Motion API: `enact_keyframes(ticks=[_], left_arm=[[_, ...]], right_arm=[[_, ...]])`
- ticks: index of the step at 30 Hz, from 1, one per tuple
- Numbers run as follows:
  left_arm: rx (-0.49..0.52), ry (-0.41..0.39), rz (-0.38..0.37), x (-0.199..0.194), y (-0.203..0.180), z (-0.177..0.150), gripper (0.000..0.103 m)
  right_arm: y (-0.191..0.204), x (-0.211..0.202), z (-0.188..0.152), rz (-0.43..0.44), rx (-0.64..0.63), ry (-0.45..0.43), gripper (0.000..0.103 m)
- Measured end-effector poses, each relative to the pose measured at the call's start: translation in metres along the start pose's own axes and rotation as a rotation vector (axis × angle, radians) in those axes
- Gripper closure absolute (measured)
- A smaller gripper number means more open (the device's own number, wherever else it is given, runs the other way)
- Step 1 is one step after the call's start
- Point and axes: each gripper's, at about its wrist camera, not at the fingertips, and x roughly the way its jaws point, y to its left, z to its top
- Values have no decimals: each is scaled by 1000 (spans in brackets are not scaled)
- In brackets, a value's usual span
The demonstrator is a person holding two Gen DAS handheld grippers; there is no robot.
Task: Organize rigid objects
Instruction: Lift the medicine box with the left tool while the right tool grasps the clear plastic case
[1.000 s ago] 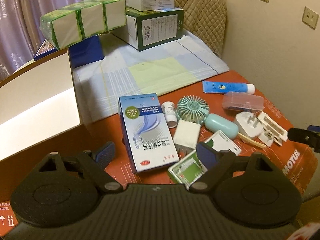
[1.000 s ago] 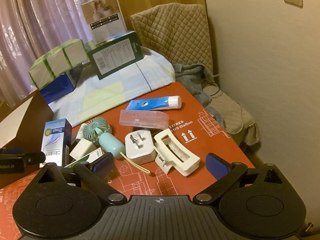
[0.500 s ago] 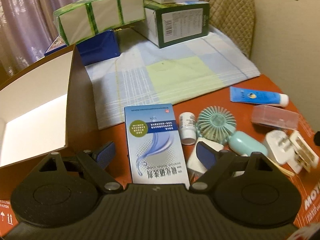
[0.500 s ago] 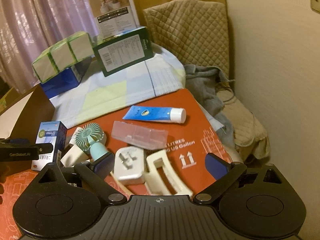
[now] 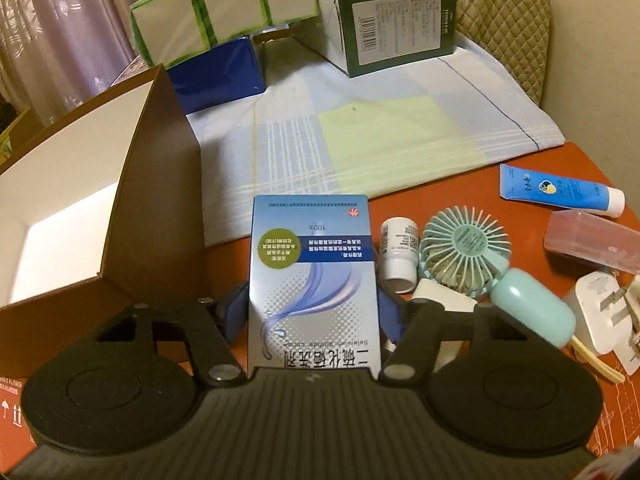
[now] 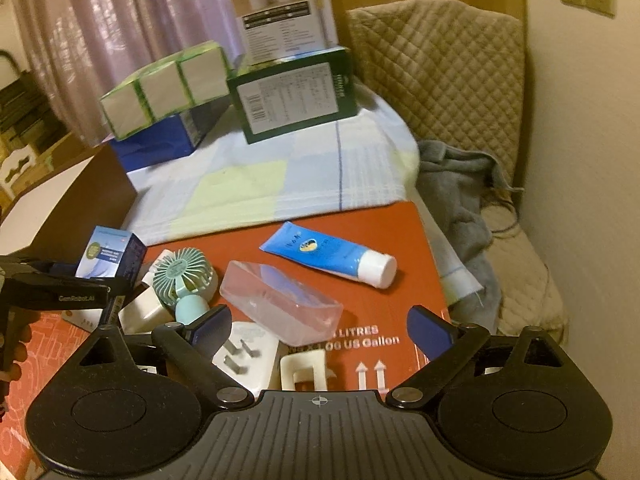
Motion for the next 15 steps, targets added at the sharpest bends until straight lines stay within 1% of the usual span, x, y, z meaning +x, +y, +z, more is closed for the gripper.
enact_keyframes(ticks=[5,8,13,15], left_arm=[[6,-69,16,-16,0,-3,42],[-28,-82,6,-28,5,-3,42],[-56,-92,22,-47,12,-7,42],[-76,-88,29,-54,16,-9,42]], right_arm=[[2,8,6,43,-83,6,13],[6,13,8,76,-137,9,16],[18,29,12,118,-282,35,28],[24,38,12,123,-341,43,30]])
